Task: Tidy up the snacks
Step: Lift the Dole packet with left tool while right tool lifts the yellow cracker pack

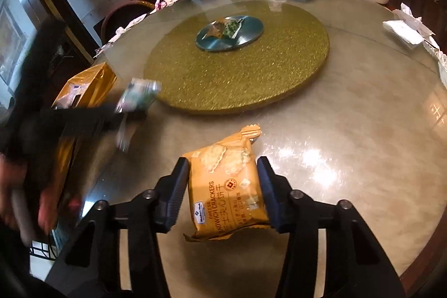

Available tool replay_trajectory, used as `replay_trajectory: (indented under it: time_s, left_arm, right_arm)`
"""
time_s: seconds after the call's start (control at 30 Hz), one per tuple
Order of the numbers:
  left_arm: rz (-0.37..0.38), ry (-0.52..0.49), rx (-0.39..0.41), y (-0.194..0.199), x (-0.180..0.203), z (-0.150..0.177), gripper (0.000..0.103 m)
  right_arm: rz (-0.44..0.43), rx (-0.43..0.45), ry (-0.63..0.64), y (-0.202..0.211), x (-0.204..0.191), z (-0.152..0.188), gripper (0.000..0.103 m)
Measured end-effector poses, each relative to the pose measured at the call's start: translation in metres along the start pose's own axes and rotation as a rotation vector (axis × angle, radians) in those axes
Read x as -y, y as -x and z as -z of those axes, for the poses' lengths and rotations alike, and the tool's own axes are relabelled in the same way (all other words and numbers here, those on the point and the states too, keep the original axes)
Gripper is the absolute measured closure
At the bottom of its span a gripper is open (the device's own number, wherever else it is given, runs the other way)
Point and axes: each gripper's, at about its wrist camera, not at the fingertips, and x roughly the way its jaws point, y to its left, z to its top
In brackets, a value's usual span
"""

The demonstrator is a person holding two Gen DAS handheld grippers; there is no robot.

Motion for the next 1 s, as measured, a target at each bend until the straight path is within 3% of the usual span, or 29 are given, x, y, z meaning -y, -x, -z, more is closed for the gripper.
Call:
replay_trajectory:
  time_s: [0.23, 0.37, 0.53, 0.7, 1.0]
  left_arm:
    - [0.062, -0.015, 0.064, 0.037, 0.018, 0.083, 0.048]
    - [0.107, 0.046, 0.097, 0.048, 0.007, 0.104, 0.048]
    - [0.139, 0.091, 0.13, 0.051, -0.004, 0.11, 0.048]
    - [0.152, 0.084, 0.169, 0.056, -0.005, 0.123, 0.05]
    - [0.221, 0.125, 0.246, 0.076, -0.015, 0.124, 0.053]
  right_arm:
    - [0.014, -0.007, 0.036, 0.021, -0.017, 0.035, 0.055]
    - [-0.011, -0.026, 0.067, 0.028, -0.028, 0.049, 0.043]
    - [0.07, -0.018, 0.138, 0.026, -0.046, 0.059, 0.037]
    - [0.115, 0.011, 0.129, 0.029, -0.048, 0.063, 0.056]
    - [0.013, 0.06, 0.073, 0.038, -0.06, 0.058, 0.057]
